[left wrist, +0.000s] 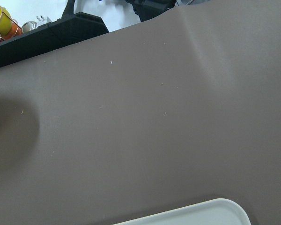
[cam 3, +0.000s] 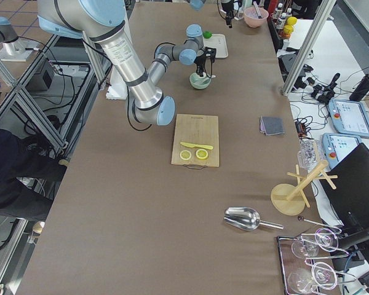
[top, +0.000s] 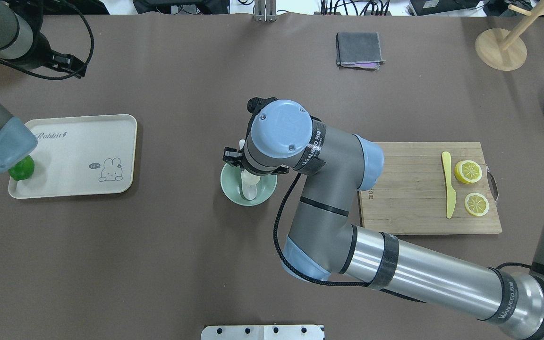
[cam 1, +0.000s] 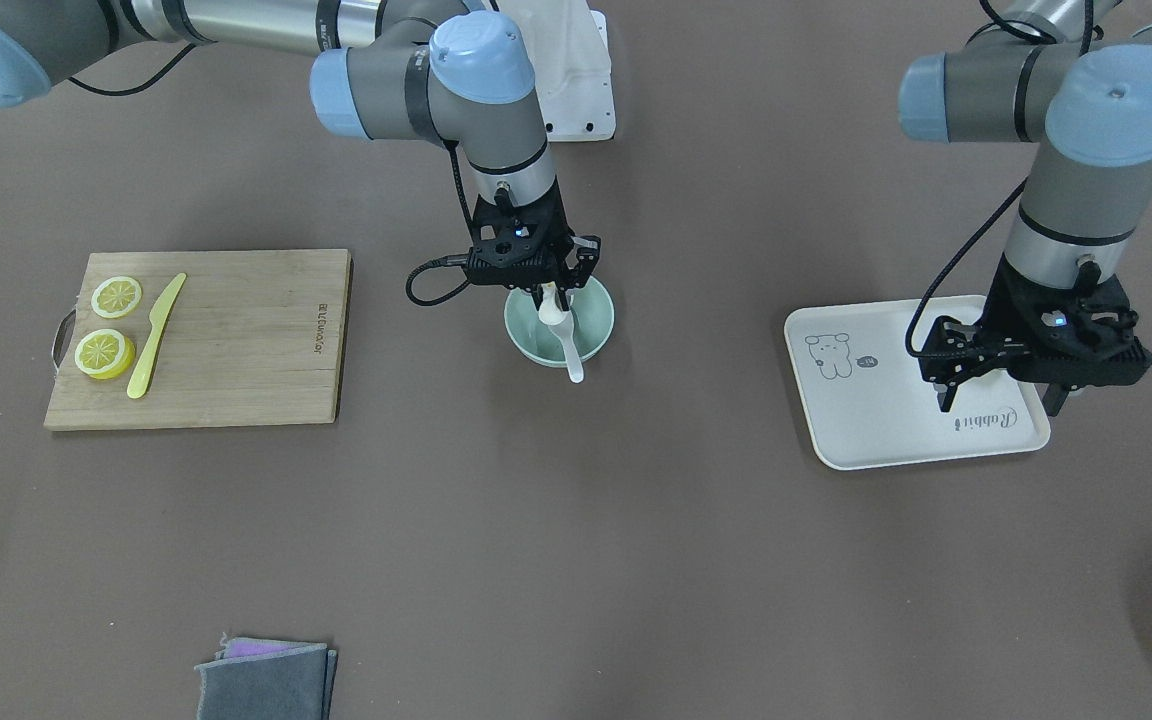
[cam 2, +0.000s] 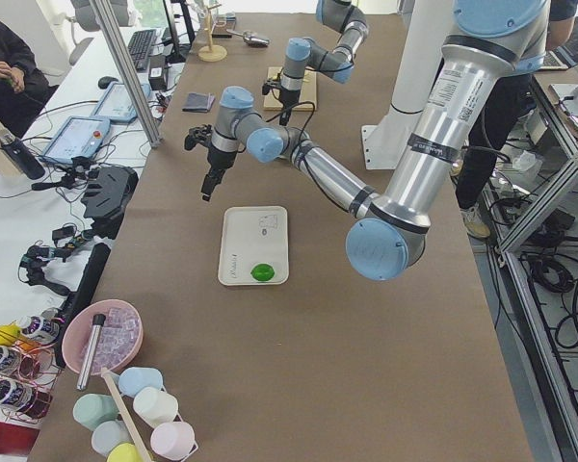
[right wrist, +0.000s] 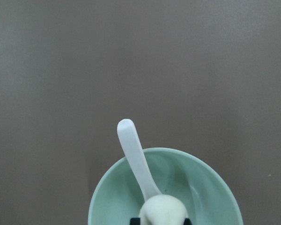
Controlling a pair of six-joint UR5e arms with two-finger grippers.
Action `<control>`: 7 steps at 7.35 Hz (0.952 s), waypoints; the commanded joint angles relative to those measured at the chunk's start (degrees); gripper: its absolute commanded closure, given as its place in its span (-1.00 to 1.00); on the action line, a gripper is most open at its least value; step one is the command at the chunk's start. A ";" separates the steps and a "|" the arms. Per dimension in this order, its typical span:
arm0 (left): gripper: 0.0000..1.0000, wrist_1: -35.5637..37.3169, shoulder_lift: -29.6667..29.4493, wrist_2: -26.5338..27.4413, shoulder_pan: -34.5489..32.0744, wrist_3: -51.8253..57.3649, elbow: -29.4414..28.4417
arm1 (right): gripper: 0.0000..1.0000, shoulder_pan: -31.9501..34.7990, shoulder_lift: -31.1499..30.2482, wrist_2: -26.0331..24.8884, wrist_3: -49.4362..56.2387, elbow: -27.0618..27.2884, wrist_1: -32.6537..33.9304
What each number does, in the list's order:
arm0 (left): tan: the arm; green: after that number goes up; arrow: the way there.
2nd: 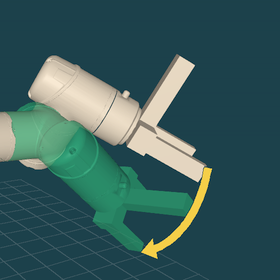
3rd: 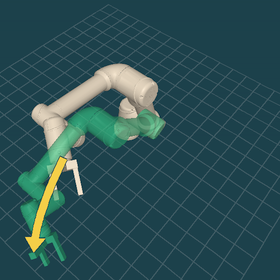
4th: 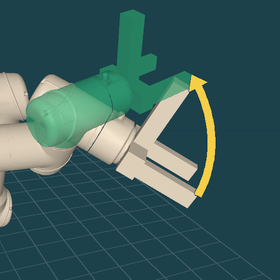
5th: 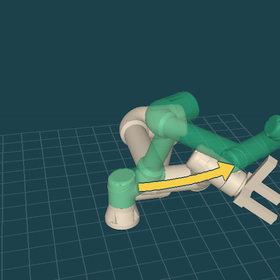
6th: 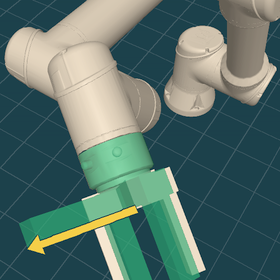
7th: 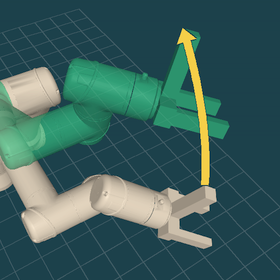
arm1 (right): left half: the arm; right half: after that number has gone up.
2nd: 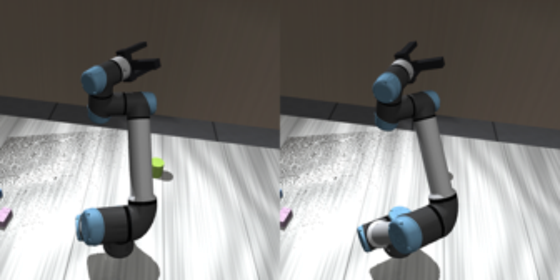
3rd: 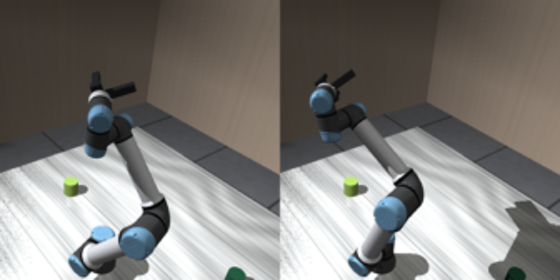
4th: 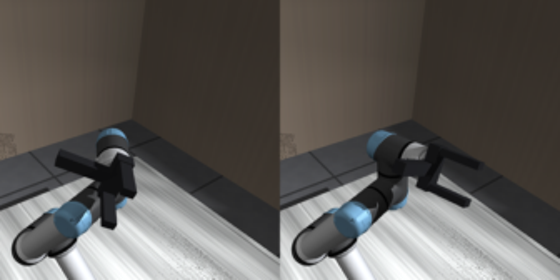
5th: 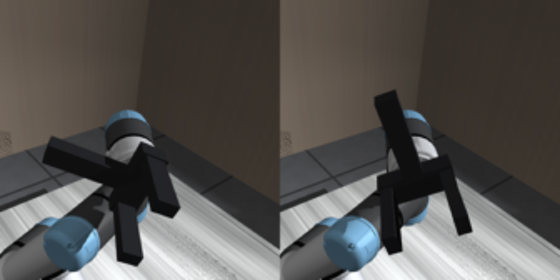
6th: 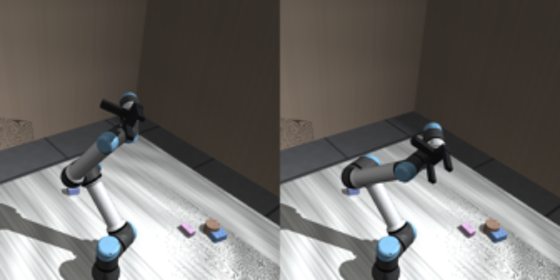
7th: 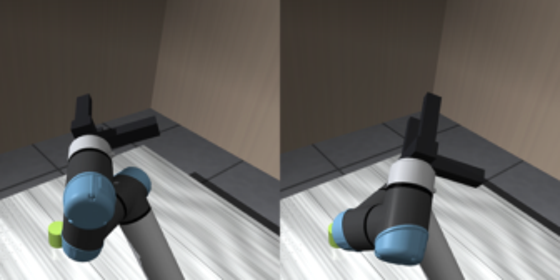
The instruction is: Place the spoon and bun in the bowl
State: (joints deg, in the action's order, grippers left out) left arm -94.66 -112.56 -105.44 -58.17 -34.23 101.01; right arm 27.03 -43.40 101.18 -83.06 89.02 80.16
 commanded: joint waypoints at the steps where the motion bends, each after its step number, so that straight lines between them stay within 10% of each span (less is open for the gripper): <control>1: -0.96 -1.49 0.23 -0.90 -0.10 3.61 -0.47 | -1.00 1.00 0.24 0.25 0.34 -0.16 0.34; 4: -0.96 -1.67 0.41 -0.64 -0.28 5.14 -1.35 | -1.00 4.77 -0.71 1.82 5.77 1.41 3.40; 7: -0.96 -1.59 3.98 -1.34 -0.54 5.22 1.19 | -1.00 18.44 -18.08 9.08 31.72 14.16 11.68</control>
State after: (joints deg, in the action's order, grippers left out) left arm -96.35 -111.04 -106.36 -58.51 -29.08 100.76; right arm 38.64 -54.65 106.32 -62.85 99.81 89.90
